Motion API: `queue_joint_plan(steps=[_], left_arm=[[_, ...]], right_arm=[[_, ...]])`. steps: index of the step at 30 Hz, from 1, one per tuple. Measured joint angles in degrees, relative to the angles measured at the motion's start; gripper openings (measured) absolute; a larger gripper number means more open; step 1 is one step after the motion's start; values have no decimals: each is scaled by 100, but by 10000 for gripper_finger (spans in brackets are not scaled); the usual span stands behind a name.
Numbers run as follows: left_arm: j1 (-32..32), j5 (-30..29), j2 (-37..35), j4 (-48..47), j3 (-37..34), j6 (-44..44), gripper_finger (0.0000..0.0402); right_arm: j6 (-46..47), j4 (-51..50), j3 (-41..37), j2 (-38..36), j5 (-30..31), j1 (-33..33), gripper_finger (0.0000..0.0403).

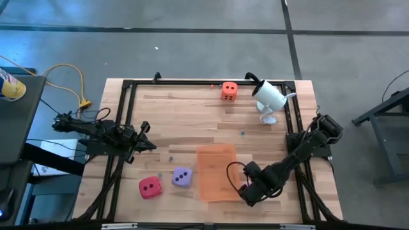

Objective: Pick & Place Dice
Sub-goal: Put the large pink dice into the orange bin

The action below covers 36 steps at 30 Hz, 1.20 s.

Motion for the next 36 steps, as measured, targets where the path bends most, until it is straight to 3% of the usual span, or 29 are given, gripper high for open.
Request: queue_joint_plan(steps=[27, 36], left_arm=[[0, 2, 0, 9, 0, 0, 0], [-1, 0, 2, 27, 0, 0, 0]], right_arm=[[339, 14, 7, 528, -360, 0, 394], [494, -3, 13, 737, -232, 19, 394]])
